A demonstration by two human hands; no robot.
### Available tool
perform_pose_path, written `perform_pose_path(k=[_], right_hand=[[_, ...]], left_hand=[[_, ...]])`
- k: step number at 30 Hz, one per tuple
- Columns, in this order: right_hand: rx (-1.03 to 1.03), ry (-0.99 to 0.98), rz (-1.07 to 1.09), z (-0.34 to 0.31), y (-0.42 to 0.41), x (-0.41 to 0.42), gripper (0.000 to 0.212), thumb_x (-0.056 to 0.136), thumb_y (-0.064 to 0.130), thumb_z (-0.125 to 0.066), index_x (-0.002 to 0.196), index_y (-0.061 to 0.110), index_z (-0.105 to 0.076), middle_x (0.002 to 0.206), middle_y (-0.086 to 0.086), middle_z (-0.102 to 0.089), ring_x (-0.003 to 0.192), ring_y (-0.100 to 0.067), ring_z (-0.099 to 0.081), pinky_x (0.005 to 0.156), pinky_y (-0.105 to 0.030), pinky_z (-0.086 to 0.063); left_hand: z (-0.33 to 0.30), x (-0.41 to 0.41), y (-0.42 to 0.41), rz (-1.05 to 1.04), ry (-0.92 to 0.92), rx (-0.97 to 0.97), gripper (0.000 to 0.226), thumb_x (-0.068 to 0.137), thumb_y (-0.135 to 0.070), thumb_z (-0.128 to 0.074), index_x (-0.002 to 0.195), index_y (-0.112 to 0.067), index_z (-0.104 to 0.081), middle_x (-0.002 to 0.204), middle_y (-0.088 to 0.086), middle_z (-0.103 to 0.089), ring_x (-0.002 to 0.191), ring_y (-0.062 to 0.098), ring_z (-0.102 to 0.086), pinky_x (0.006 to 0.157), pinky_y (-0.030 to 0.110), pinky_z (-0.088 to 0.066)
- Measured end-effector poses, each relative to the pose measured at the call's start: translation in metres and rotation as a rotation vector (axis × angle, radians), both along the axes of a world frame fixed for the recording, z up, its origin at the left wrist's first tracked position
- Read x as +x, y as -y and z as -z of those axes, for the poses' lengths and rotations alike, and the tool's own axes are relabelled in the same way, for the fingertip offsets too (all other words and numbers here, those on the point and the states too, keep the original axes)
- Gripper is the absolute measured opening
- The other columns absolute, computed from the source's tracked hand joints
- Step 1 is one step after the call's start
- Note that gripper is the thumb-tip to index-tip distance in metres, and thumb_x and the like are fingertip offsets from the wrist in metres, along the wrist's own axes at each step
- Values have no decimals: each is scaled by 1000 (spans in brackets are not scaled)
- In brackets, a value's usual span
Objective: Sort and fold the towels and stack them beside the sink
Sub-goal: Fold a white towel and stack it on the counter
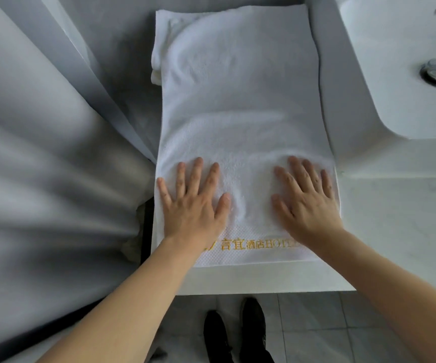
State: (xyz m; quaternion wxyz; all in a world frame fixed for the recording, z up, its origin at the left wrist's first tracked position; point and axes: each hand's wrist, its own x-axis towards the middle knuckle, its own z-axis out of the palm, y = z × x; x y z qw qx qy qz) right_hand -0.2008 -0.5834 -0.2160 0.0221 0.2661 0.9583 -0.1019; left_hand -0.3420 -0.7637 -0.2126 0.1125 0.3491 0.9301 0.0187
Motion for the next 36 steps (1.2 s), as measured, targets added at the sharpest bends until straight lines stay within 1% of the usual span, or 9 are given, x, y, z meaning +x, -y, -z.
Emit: perform_pose_path(k=[5,10,14,17,23,29,31,33,36], right_hand=[[13,-109,-43,-16,-45,-96,70,89,49,-18,152,19,-27,163,-9,-15,150,-28,-12,121,-46,-2],[93,-59,-108,-14,-91,-157,76,87,52,-6,155,20,-20,164,-8,-11,150,-27,-6,121,-46,0],[71,-20,-114,3,-110,-162,70,92,54,-10,156,27,-14,165,2,2,151,-19,6,121,-44,4],[36,-39,-123,7,-112,-161,69,92,55,-9,156,30,-14,165,5,4,151,-16,9,122,-43,5],[25,-60,-139,6,-111,-162,66,96,55,-7,156,29,-17,165,2,2,151,-16,10,121,-39,10],[32,-62,-159,6,-111,-163,63,98,50,-14,155,26,-23,165,-2,-3,152,-19,5,121,-46,2],[31,-64,-152,6,-112,-162,62,99,49,-15,155,26,-23,165,-2,-3,152,-19,5,121,-47,0],[24,-65,-151,6,-112,-162,61,99,49,-14,156,26,-22,165,-1,-2,151,-17,7,122,-46,0],[8,-78,-149,6,-113,-162,61,99,49,-13,156,28,-21,165,1,-1,151,-16,9,122,-47,-1]], left_hand=[[-7,-55,-44,7,-110,106,68,93,-57,-4,158,-35,0,166,-3,11,152,25,16,120,55,11],[6,-76,-44,57,-45,-15,63,98,-57,-2,155,-36,16,162,-6,28,146,21,32,116,56,19],[-16,-123,-79,15,-157,148,64,98,-54,-12,157,-36,7,165,-3,16,150,24,21,116,56,19],[-30,-163,-116,-83,-140,155,65,102,-48,-24,158,-31,4,166,2,12,151,27,17,118,54,15],[-45,-223,-180,-161,-64,124,62,103,-46,-21,158,-27,0,166,5,9,152,30,11,121,52,8],[-33,-244,-199,-188,4,54,60,103,-43,-12,158,-27,6,167,3,0,153,27,4,121,53,6],[-31,-242,-203,-229,-64,169,60,104,-41,-18,159,-22,-4,164,8,-19,151,29,-12,120,51,-5],[-39,-250,-210,-360,-116,309,54,104,-38,-26,151,-11,-29,151,13,-41,140,33,-33,113,47,-24],[-55,-274,-225,-623,-55,327,51,104,-38,-30,140,-5,-43,147,14,-41,134,33,-35,108,43,-30]])
